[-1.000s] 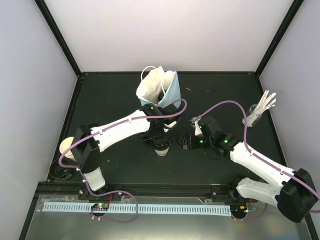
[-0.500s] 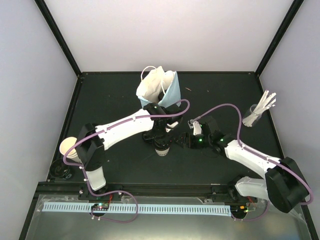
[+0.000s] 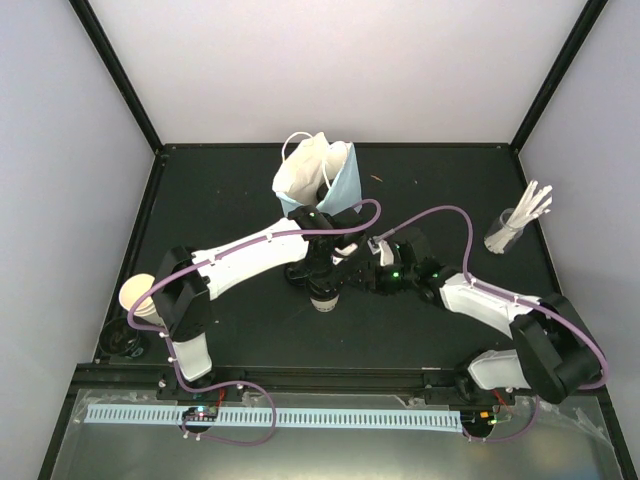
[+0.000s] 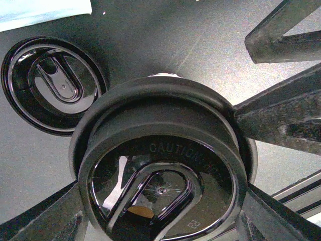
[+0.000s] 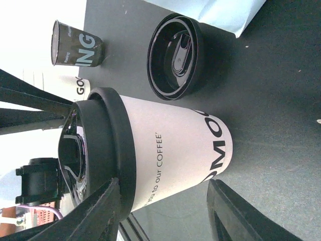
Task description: Pack the takeout coffee
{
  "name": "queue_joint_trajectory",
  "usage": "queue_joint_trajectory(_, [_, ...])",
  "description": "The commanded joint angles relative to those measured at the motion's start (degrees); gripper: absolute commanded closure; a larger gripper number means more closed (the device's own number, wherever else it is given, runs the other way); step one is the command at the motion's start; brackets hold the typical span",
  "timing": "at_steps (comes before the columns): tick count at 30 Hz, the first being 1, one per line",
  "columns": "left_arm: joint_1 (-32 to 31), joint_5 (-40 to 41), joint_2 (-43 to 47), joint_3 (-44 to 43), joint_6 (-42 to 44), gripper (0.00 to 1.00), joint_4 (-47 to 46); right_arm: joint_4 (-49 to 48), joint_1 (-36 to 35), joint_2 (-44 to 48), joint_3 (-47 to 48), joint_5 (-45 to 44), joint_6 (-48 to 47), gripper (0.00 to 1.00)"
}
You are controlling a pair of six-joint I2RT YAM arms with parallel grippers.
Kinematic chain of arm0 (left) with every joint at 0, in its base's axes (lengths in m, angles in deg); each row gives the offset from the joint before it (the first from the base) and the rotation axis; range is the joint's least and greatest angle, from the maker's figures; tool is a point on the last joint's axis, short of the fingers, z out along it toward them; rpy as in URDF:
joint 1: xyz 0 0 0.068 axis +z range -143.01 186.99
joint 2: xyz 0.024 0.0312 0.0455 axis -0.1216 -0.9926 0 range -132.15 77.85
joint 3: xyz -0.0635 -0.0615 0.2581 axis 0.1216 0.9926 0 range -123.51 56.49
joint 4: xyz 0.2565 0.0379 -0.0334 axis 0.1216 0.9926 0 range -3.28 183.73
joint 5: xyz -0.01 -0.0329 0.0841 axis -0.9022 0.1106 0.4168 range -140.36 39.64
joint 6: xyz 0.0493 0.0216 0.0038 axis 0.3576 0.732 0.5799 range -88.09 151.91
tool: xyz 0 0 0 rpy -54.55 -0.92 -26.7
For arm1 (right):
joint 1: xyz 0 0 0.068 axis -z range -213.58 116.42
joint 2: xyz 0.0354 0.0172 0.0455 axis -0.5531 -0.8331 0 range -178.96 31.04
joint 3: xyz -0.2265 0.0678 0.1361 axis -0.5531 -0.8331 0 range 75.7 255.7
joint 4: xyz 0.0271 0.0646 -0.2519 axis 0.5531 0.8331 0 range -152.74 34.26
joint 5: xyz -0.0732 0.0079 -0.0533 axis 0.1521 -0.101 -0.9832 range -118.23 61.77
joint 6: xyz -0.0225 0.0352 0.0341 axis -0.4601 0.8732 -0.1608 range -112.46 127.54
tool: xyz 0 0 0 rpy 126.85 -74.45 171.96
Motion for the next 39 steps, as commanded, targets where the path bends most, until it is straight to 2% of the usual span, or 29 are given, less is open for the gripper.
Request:
queue_joint_trajectory(1, [-0.91, -1.41, -3.11, 0.20, 1.71, 0.24, 0.03, -5.43, 0.07, -0.72, -1.48, 2.03, 2.01, 0.50])
queue_joint_trajectory(6, [-0.90, -1.50, -3.13, 0.55, 1.79, 0.24, -0.42, -9.77, 0.60, 2.06, -4.04, 1.00, 5.02, 0.51])
queue_joint_trajectory(13, [-0.91, -2.52, -3.32, 1.70, 2.15, 0.25, -1.85, -9.53, 0.60, -2.32, -2.21, 2.91, 4.56, 0.52])
queue_joint_trajectory(20, [-1.00, -3.95, -2.39, 3.84, 1.88, 0.26, -5.14, -10.20, 0.61, -5.98, -4.27, 2.98, 4.01, 0.52])
queue_joint_trajectory(27, [-1.66, -5.28, -2.99, 5.79, 1.89, 0.26, -6.97, -9.30, 0.61, -8.87, -7.82, -0.76, 4.36, 0.52])
queue_joint_trajectory(32, [-2.50, -6.81, -2.56, 8.43, 2.83, 0.27, -8.88, -17.41, 1.85, -10.53, -13.09, 0.10, 9.99, 0.55])
queue_joint_trajectory(34, [-2.81, -6.88, -2.32, 9.47, 3.25, 0.27, -9.39, -19.48, 2.40, -11.30, -12.88, 1.41, 11.04, 0.56])
queue_joint_trajectory(39, [-2.84, -7.43, -2.05, 10.97, 3.66, 0.27, -10.46, -15.12, 2.62, -12.78, -7.37, 1.58, 8.86, 0.56])
